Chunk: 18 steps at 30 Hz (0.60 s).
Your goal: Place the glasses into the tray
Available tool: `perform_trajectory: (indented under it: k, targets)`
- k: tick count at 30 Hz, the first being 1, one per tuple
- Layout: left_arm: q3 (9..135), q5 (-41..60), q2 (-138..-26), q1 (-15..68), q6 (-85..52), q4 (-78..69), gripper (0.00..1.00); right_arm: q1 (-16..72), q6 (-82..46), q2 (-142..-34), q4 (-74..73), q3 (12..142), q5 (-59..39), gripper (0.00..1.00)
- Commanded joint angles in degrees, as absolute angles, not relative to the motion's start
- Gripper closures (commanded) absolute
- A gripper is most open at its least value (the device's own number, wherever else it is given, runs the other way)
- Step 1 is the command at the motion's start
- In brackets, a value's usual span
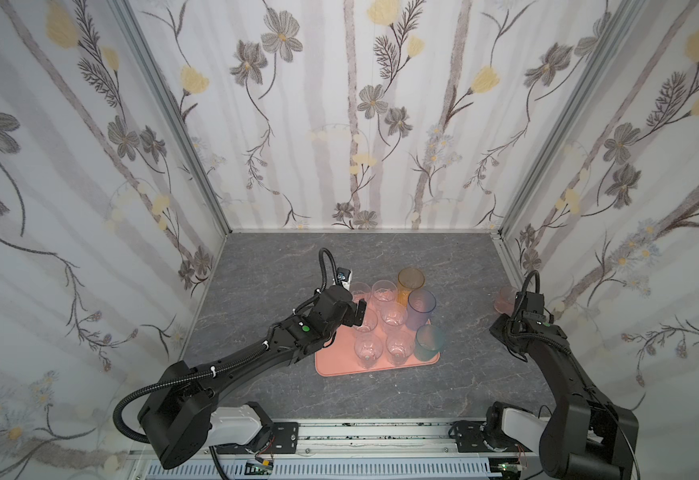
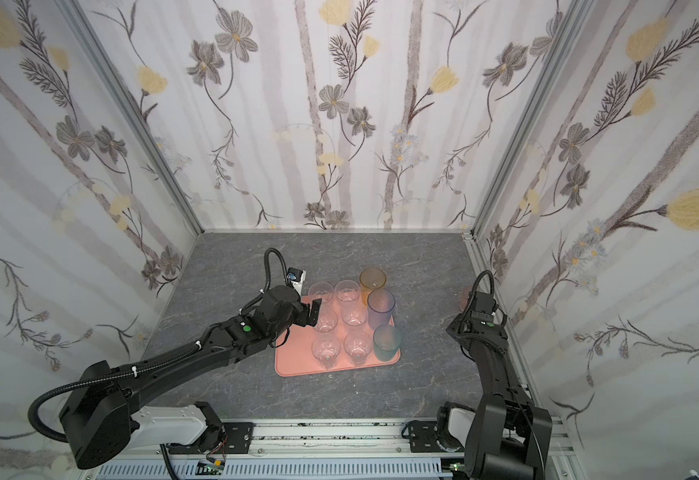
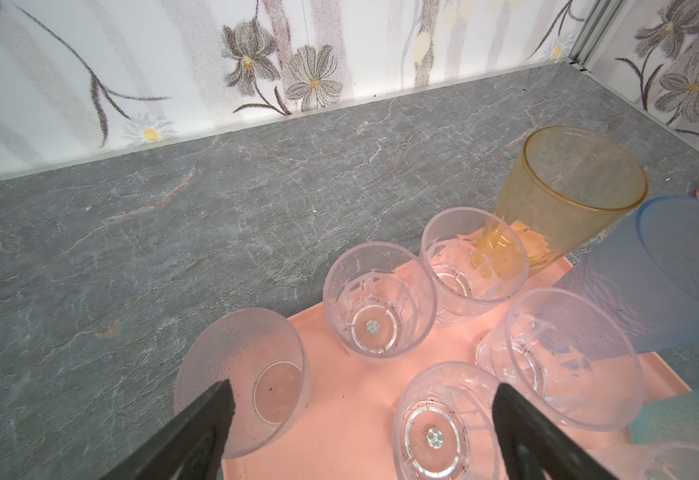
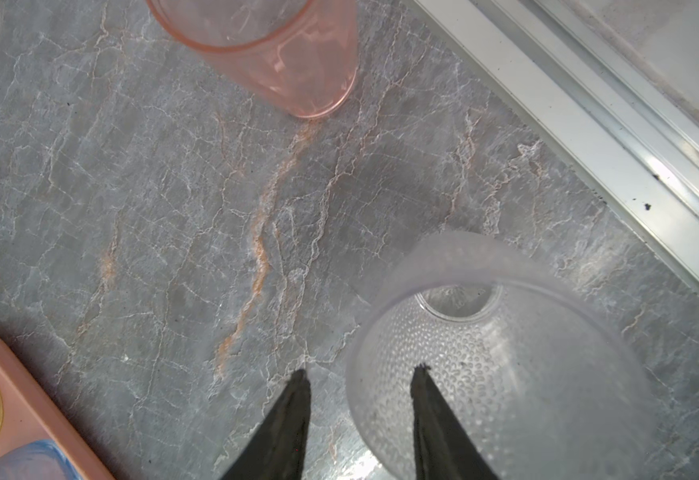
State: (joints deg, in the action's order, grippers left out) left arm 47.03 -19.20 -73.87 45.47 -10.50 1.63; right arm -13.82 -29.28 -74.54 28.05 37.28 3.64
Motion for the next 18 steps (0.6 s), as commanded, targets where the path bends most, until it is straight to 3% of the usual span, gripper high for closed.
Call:
perform_trajectory:
  k: [1, 10, 18]
  targets:
    - [46.80, -19.43, -73.50, 45.35, -10.58, -0.09, 0.00, -13.78, -28.67, -74.73, 25.75, 37.02, 2.43, 0.64]
    - [46.83, -20.48, -73.17, 45.09, -9.94, -0.09, 0.00, -13.52, -28.26, -73.85, 26.80, 36.84, -0.64, 0.84]
    - [46.34, -21.00, -72.33, 44.60, -9.92, -0.09, 0.00, -10.60, -29.02, -72.86, 27.69, 36.86, -2.02, 0.91]
